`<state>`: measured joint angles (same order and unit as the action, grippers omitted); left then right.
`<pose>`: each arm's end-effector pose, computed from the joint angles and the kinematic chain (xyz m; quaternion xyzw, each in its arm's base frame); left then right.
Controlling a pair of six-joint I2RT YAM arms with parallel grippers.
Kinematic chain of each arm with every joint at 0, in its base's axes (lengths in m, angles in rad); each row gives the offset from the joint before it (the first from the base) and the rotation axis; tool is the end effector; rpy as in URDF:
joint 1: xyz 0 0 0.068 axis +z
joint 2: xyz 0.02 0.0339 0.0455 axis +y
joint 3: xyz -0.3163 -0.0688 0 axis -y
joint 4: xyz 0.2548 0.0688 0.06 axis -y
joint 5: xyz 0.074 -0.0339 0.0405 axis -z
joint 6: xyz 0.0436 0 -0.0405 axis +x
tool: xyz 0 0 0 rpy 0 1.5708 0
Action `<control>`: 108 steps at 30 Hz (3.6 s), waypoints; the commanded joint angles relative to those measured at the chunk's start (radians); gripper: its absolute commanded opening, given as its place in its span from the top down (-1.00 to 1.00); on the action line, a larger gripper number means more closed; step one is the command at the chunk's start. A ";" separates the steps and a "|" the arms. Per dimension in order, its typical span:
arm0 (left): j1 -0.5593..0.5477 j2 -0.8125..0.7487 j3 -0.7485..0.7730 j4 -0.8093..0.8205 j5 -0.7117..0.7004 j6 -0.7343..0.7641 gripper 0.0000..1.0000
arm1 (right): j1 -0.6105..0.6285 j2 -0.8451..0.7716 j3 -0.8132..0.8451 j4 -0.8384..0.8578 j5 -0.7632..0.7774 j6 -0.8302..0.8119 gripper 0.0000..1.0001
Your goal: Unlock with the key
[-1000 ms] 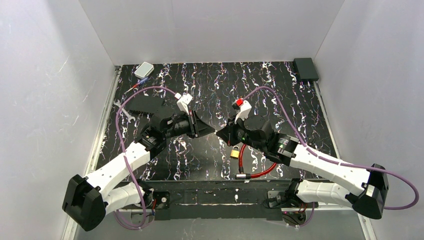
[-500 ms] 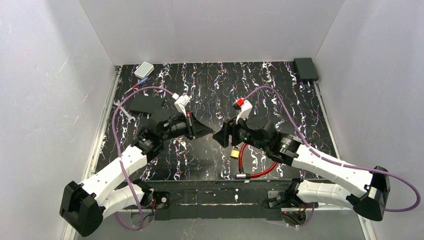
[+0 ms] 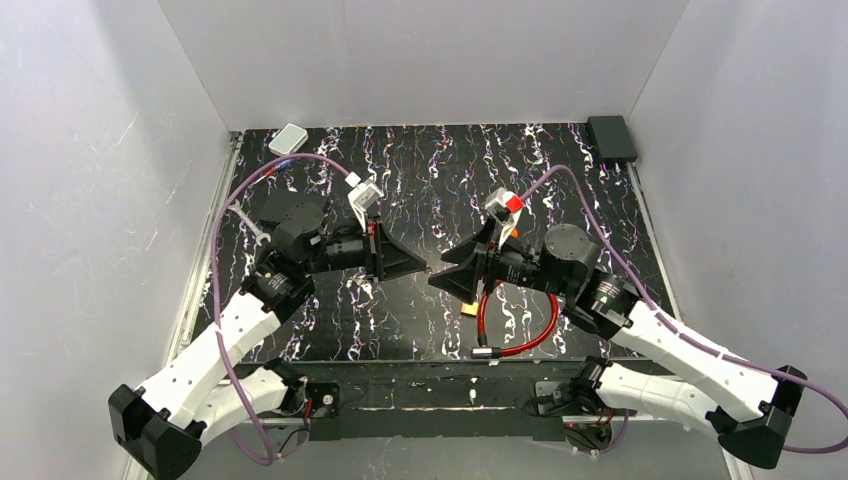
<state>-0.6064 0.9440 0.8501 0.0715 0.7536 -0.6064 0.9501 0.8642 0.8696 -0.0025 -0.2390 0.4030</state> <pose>0.1470 -0.1382 0.4032 0.2572 0.6648 -0.5867 0.3843 0.0995 0.1569 0.4158 -0.2707 0.6522 0.5058 0.4955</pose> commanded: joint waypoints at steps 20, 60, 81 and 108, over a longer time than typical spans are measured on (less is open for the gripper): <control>-0.001 -0.068 0.047 -0.008 0.079 -0.007 1.00 | -0.002 0.065 -0.010 0.193 -0.150 0.025 -0.01; -0.001 -0.099 0.014 -0.001 0.050 -0.006 1.00 | -0.002 0.083 -0.047 0.255 -0.186 0.052 0.75; -0.001 -0.070 0.049 -0.268 -0.210 0.029 -0.96 | -0.002 -0.048 -0.074 -0.161 0.350 0.036 0.97; -0.506 1.030 0.643 -0.680 -0.960 0.123 -0.25 | -0.002 -0.340 -0.026 -0.639 1.099 0.298 0.97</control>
<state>-1.1152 1.9671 1.4445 -0.5438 -0.1440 -0.4828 0.9485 0.5434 0.8116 -0.6464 0.8246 0.7006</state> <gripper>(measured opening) 0.632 0.052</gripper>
